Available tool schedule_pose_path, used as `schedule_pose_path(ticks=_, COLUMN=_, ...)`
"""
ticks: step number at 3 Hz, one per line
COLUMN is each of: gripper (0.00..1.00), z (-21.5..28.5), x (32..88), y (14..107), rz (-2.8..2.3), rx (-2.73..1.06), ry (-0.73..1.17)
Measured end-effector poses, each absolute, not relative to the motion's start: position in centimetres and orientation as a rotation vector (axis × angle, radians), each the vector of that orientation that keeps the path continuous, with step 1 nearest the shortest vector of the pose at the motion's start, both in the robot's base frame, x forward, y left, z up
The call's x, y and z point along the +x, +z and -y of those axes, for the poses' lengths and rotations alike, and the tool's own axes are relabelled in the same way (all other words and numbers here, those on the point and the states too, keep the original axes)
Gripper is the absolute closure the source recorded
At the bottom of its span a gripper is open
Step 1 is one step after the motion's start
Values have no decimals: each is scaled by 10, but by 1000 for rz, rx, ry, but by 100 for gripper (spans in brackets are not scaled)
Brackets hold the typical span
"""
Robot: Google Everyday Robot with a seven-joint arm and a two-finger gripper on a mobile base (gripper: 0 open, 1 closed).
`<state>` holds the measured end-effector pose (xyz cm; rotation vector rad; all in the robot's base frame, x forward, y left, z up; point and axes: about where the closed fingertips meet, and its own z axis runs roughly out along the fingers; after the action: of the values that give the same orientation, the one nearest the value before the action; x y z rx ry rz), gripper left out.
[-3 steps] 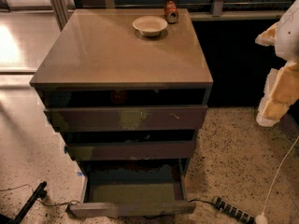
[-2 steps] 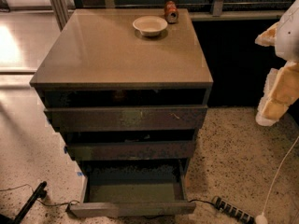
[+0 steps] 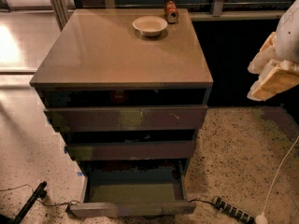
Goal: Close bottom drawer
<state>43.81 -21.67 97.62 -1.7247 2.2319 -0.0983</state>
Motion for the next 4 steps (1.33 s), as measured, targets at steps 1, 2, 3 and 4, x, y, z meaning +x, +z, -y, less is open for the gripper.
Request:
schedule_pose_path(ticks=1, gripper=75, z=217, x=438, y=976, rz=-2232, rx=-1725, ry=-98)
schedule_pose_path(ticks=2, gripper=100, z=217, x=438, y=976, rz=-2232, rx=-1725, ry=-98)
schedule_pose_path(ticks=3, gripper=100, z=215, x=437, y=975, rz=-2231, rx=-1719, ry=-96)
schedule_pose_path(ticks=4, gripper=100, z=211, x=429, y=967, rz=-2229, rx=-1698, ry=-85)
